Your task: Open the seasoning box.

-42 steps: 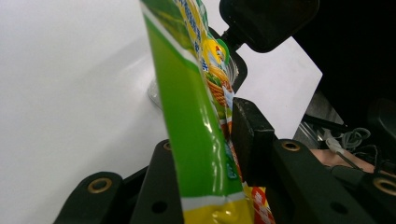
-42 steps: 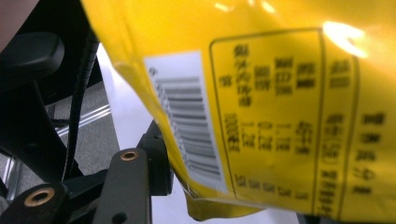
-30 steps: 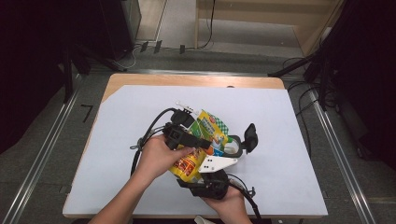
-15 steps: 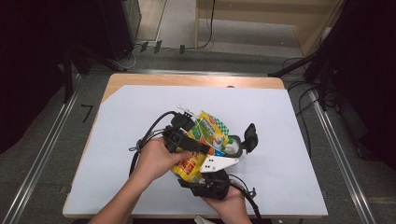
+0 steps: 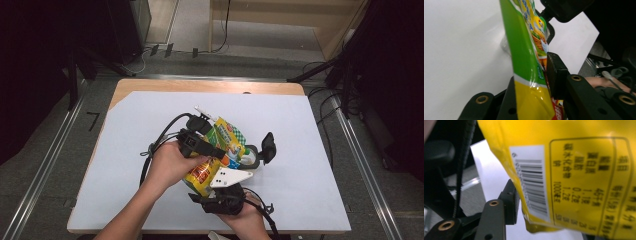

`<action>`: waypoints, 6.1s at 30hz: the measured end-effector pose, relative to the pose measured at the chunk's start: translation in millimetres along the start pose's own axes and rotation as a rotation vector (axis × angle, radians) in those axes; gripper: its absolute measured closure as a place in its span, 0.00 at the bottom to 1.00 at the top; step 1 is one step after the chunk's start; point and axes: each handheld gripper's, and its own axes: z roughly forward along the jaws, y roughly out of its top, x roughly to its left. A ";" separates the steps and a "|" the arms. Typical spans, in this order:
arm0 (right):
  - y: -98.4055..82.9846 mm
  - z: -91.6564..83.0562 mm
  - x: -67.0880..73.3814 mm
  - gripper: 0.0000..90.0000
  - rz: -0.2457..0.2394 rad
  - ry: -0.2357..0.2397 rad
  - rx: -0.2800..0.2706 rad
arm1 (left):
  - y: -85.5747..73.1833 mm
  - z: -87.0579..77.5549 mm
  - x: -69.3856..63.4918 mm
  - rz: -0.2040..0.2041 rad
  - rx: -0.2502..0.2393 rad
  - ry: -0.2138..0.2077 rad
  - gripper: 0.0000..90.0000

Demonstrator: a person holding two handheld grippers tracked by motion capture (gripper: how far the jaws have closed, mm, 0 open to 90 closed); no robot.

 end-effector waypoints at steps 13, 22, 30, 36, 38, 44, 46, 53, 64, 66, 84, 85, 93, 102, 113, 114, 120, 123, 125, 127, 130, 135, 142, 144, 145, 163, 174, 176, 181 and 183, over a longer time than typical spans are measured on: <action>-0.1 -2.4 -1.2 0.72 0.042 -0.011 0.005 | 3.0 4.5 6.9 -0.034 0.012 -0.035 0.90; 1.7 -4.8 -6.2 0.74 0.080 0.041 -0.026 | 20.8 4.7 1.1 0.027 0.074 0.014 0.90; 1.3 -3.8 -7.5 0.73 0.106 0.069 -0.031 | 36.6 12.5 1.4 0.030 0.141 0.040 0.95; 2.1 -3.3 -8.2 0.70 0.104 0.067 -0.029 | 43.0 16.3 -7.4 0.054 0.163 0.073 0.98; 2.4 -2.8 -8.0 0.67 0.103 0.067 -0.031 | 45.9 16.5 -9.2 0.043 0.173 0.080 0.98; 5.2 -2.3 -9.3 0.71 0.109 0.066 -0.028 | 54.7 17.0 -8.3 0.024 0.218 0.075 0.98; 6.3 -3.7 -10.3 0.73 0.111 0.072 -0.037 | 57.2 17.9 -8.6 0.030 0.230 0.074 0.98; 9.9 -7.9 -13.0 0.73 0.132 0.083 -0.063 | 66.7 21.7 -3.9 0.037 0.263 0.047 0.97; 14.1 -11.9 -16.5 0.71 0.154 0.083 -0.078 | 77.2 32.0 6.7 -0.065 0.302 -0.003 0.97; 14.6 -11.8 -17.2 0.71 0.154 0.085 -0.080 | 78.8 32.3 5.5 -0.070 0.309 0.007 0.98; 20.4 -7.3 -16.1 0.71 0.169 0.069 -0.090 | 88.9 31.4 -11.0 -0.041 0.346 0.129 0.97; 20.9 -7.4 -16.1 0.71 0.165 0.068 -0.090 | 89.2 31.6 -11.1 -0.038 0.346 0.131 0.97; 25.3 -5.8 -10.4 0.71 0.126 0.026 -0.091 | 93.2 30.0 -10.7 -0.038 0.347 0.143 0.96; 27.9 -5.8 -9.6 0.70 0.112 0.017 -0.091 | 94.8 28.7 -8.4 -0.056 0.348 0.140 0.96; 32.1 -6.1 -8.0 0.71 0.102 -0.008 -0.105 | 100.5 28.1 -7.4 -0.053 0.355 0.139 0.95; 32.2 -6.2 -8.0 0.71 0.104 -0.008 -0.108 | 100.9 28.3 -7.7 -0.051 0.354 0.139 0.95; 35.5 -5.8 -8.1 0.72 0.118 0.002 -0.132 | 105.0 24.8 -8.4 -0.035 0.353 0.140 0.94; 37.0 -7.8 -7.8 0.72 0.112 0.005 -0.151 | 107.1 21.4 -7.4 -0.043 0.347 0.127 0.93; 36.7 -8.6 -8.2 0.72 0.106 0.008 -0.156 | 107.1 21.2 -7.5 -0.039 0.349 0.125 0.93; 36.2 -8.6 -8.3 0.72 0.104 0.010 -0.156 | 106.5 20.6 -6.5 -0.035 0.349 0.120 0.92; 34.2 -11.2 -9.7 0.72 0.116 0.024 -0.174 | 105.3 18.8 -4.3 -0.045 0.346 0.111 0.90; 33.4 -13.2 -16.2 0.72 0.155 0.030 -0.184 | 101.6 19.9 -6.4 -0.037 0.347 0.103 0.90; 32.0 -9.8 -13.7 0.71 0.136 0.007 -0.163 | 100.3 19.6 -9.3 -0.009 0.339 0.128 0.94; 32.1 -8.7 -11.7 0.71 0.116 -0.006 -0.159 | 100.1 17.4 -9.4 0.003 0.328 0.133 0.95; 32.0 -7.9 -10.2 0.71 0.099 -0.017 -0.151 | 99.8 16.7 -10.0 0.012 0.323 0.144 0.96; 42.9 2.0 -9.5 0.74 0.058 -0.061 -0.149 | 105.9 8.8 -7.4 0.015 0.280 0.159 0.97; 37.6 3.7 -11.9 0.74 0.055 -0.044 -0.137 | 99.5 10.4 -3.9 0.022 0.256 0.133 0.97; 36.8 3.9 -11.7 0.74 0.049 -0.041 -0.136 | 99.2 10.4 -3.2 0.019 0.259 0.133 0.97; 34.7 3.8 -12.3 0.74 0.054 -0.042 -0.132 | 98.9 12.9 -3.9 0.026 0.261 0.130 0.97; 34.1 3.9 -13.0 0.75 0.049 -0.044 -0.127 | 97.9 13.1 -4.3 0.025 0.252 0.130 0.97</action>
